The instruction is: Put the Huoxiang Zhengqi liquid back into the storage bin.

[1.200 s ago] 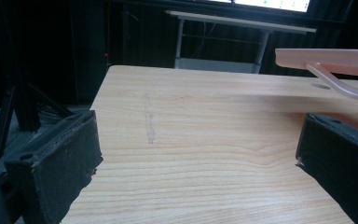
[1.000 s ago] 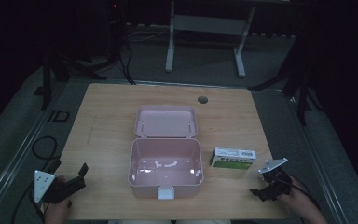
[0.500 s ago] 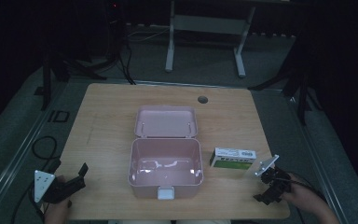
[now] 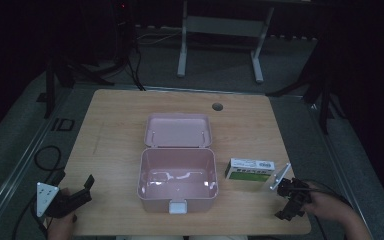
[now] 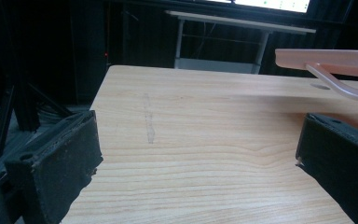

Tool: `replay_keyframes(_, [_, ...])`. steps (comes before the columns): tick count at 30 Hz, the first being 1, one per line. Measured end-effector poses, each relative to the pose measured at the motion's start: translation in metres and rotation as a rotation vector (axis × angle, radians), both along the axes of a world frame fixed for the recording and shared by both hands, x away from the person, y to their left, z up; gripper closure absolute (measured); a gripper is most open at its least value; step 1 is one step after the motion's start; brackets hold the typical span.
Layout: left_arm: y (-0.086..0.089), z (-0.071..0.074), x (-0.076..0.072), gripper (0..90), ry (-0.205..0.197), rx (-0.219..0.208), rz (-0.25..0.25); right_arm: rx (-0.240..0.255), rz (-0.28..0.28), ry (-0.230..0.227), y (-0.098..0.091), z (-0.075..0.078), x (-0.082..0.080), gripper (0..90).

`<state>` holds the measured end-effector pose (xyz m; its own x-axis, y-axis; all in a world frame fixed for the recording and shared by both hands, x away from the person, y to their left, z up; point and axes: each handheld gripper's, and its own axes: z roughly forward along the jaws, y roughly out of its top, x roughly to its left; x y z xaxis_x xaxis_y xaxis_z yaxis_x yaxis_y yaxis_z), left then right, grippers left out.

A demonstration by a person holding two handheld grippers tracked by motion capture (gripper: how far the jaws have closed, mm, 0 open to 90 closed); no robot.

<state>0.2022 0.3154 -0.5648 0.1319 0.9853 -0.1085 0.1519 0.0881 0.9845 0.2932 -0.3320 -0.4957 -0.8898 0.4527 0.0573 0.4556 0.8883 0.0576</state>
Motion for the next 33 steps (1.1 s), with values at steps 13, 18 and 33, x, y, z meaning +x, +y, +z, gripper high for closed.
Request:
replay_keyframes(13, [0.0, 0.0, 0.0, 0.3, 0.0, 0.001, 0.0, -0.08, 0.073, 0.088, 0.005, 0.011, -0.003, 13.6])
replay_keyframes(18, [0.0, 0.0, 0.0, 0.3, 0.001, 0.002, -0.001, -0.146, 0.102, 0.131, 0.01, 0.011, -0.003, 14.6])
replay_keyframes(33, [0.0, 0.0, 0.0, 0.3, 0.001, 0.002, -0.002, -0.108, 0.23, 0.116, 0.03, 0.04, -0.004, 13.3])
